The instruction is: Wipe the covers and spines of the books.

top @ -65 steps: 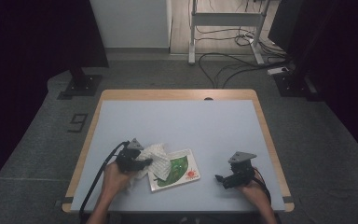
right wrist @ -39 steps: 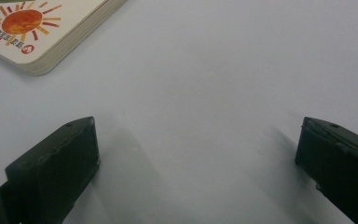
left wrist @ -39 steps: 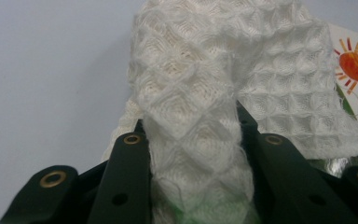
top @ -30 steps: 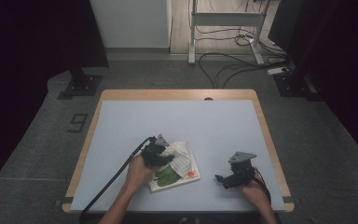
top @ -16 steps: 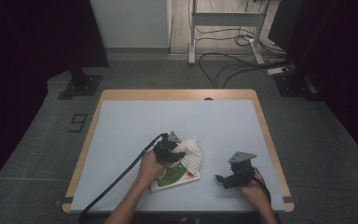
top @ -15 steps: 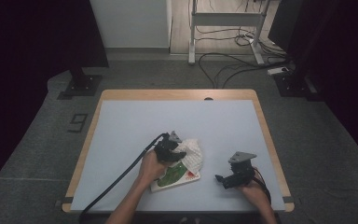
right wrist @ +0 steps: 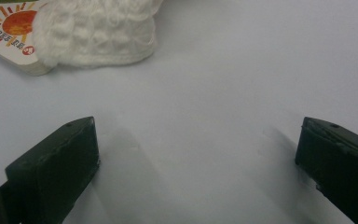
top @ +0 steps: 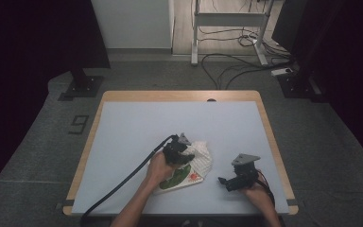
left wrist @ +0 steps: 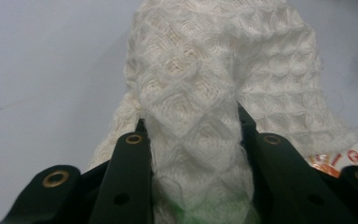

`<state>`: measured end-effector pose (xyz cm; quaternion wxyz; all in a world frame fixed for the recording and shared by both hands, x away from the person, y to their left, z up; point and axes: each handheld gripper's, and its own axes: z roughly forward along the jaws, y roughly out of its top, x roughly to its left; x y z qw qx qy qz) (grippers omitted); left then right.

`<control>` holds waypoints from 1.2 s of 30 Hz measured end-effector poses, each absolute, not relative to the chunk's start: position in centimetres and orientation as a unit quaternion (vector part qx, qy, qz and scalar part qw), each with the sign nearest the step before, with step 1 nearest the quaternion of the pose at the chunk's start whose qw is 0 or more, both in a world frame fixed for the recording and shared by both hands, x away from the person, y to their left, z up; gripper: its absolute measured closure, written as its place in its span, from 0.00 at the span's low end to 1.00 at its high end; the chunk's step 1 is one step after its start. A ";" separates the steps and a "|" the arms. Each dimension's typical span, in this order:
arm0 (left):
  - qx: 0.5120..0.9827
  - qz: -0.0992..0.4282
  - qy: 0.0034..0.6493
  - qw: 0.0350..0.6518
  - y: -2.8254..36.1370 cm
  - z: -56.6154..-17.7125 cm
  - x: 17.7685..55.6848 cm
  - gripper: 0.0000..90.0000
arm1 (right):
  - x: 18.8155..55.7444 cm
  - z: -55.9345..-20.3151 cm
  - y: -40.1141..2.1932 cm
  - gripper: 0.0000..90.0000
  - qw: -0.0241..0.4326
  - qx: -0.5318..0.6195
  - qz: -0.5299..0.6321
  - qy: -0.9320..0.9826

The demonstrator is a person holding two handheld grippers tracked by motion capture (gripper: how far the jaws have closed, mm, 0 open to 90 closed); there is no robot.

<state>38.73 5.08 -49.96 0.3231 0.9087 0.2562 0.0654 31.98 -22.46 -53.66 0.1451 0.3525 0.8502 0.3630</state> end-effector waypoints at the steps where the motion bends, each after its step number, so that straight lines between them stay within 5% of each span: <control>1: 0.910 0.064 0.254 0.322 5.0 -49.9 38.5 0.77 | 32.0 -53.7 -22.5 0.00 0.145 0.353 0.363 0.850; 17: 0.915 0.045 0.229 0.329 4.6 -50.1 36.9 0.76 | 32.0 -53.7 -22.5 0.00 0.145 0.352 0.363 0.850; 36: 0.910 0.050 0.248 0.327 9.6 -49.8 34.8 0.76 | 32.0 -53.7 -22.5 0.00 0.146 0.352 0.363 0.850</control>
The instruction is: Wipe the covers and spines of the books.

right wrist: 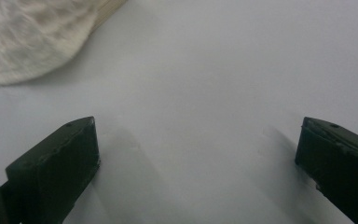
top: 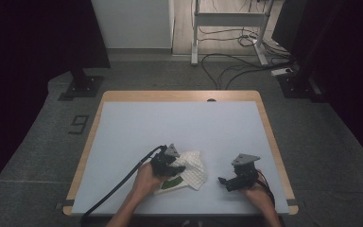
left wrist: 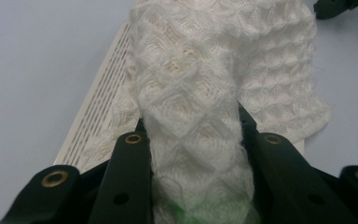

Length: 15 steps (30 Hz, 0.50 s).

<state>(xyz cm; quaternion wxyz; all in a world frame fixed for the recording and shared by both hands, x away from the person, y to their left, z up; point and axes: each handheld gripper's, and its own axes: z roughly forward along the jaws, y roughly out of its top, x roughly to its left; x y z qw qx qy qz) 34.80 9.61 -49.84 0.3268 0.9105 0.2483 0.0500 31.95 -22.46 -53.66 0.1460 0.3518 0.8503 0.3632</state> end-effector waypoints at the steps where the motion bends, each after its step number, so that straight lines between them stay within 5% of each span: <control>1: 0.910 0.050 0.250 0.327 9.9 -49.8 34.7 0.76 | 32.0 -53.7 -22.5 0.00 0.146 0.352 0.363 0.850; 15: 0.903 0.058 0.276 0.324 14.2 -49.6 32.7 0.76 | 32.0 -53.7 -22.5 0.00 0.146 0.352 0.363 0.850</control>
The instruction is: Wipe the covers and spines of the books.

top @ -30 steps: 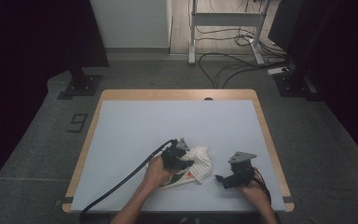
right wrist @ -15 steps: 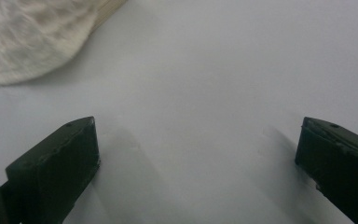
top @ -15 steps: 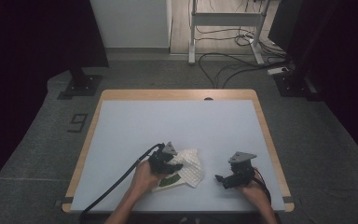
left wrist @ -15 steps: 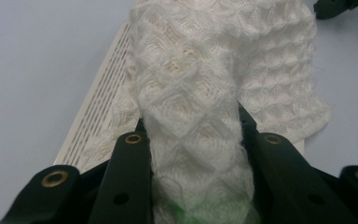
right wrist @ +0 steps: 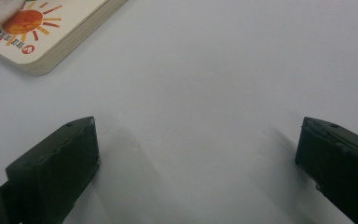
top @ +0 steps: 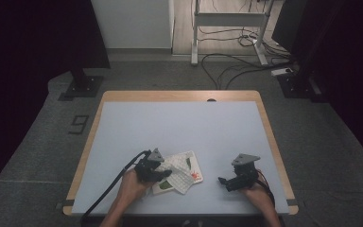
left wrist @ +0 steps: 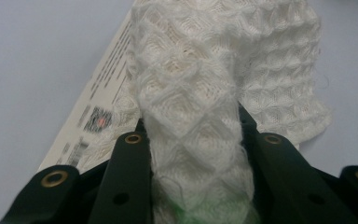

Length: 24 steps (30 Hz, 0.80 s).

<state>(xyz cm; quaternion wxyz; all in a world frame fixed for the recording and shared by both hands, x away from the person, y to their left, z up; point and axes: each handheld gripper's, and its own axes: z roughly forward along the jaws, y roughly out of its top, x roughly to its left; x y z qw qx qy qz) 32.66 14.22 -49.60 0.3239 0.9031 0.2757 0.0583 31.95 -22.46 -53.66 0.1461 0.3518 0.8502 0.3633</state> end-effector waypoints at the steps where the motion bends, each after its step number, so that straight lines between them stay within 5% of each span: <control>1: 0.903 0.059 0.276 0.324 14.6 -49.6 32.5 0.76 | 32.0 -53.7 -22.5 0.00 0.146 0.352 0.363 0.850; 24: 0.892 0.069 0.303 0.329 17.2 -49.6 29.3 0.76 | 32.0 -53.7 -22.5 0.00 0.146 0.352 0.363 0.850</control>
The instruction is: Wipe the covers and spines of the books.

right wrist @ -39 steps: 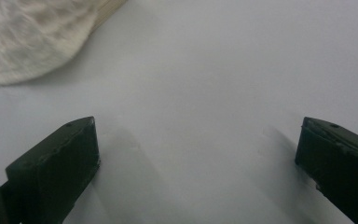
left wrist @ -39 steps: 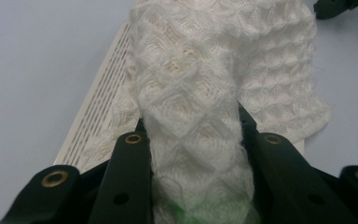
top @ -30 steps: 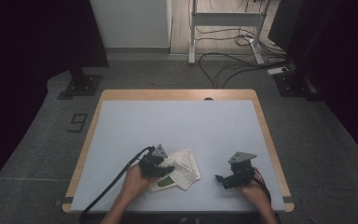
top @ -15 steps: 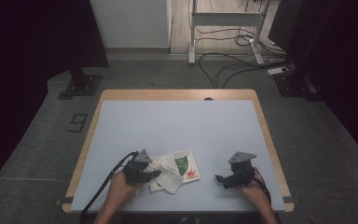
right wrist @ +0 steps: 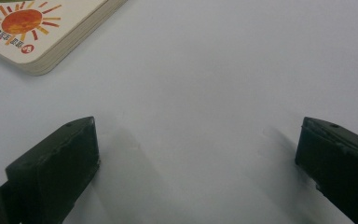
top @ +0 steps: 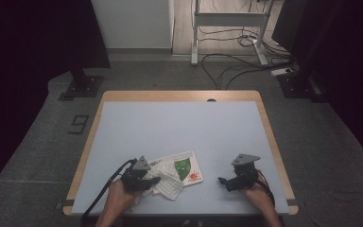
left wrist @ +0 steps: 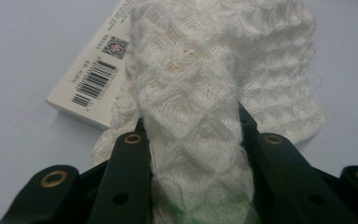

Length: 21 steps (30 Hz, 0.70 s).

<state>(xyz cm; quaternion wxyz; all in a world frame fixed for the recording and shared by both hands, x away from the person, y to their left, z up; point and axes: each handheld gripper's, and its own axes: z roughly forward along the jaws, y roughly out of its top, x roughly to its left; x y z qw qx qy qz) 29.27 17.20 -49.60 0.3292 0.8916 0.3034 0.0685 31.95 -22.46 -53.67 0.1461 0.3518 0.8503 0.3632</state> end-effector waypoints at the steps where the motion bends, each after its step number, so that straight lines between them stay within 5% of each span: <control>1: 0.892 0.068 0.303 0.329 17.2 -49.6 29.1 0.76 | 32.0 -53.7 -22.5 0.00 0.146 0.352 0.363 0.850; 21: 0.898 0.075 0.291 0.322 14.2 -49.6 28.8 0.76 | 32.0 -53.7 -22.5 0.00 0.146 0.352 0.363 0.850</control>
